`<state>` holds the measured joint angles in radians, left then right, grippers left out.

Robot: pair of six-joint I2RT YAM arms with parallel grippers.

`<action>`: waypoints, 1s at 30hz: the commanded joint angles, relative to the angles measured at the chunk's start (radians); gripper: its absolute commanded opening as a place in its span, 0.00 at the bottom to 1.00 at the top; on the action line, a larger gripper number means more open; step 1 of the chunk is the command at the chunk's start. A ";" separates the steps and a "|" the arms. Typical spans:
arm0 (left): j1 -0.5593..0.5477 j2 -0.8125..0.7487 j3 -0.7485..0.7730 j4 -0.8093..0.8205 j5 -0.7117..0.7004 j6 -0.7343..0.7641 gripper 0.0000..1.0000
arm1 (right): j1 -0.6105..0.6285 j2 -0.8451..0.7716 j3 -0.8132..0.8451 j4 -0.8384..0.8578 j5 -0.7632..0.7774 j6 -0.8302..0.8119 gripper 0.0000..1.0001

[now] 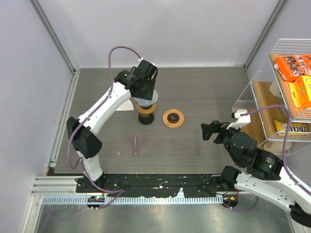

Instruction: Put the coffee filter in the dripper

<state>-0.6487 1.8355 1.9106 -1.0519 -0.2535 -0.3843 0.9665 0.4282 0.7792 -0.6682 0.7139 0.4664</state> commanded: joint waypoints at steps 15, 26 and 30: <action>-0.011 -0.609 -0.272 0.151 -0.240 -0.033 1.00 | -0.003 0.089 0.049 0.090 0.082 0.064 0.95; -0.002 -1.149 -1.010 0.176 -0.484 -0.344 1.00 | -0.003 0.257 0.014 0.087 0.259 0.205 0.95; -0.002 -1.217 -1.102 0.145 -0.480 -0.406 1.00 | -0.002 0.261 -0.047 0.113 0.266 0.253 0.95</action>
<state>-0.6533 0.6697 0.8497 -0.9253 -0.6811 -0.6834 0.9665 0.6937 0.7719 -0.5961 0.9035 0.6308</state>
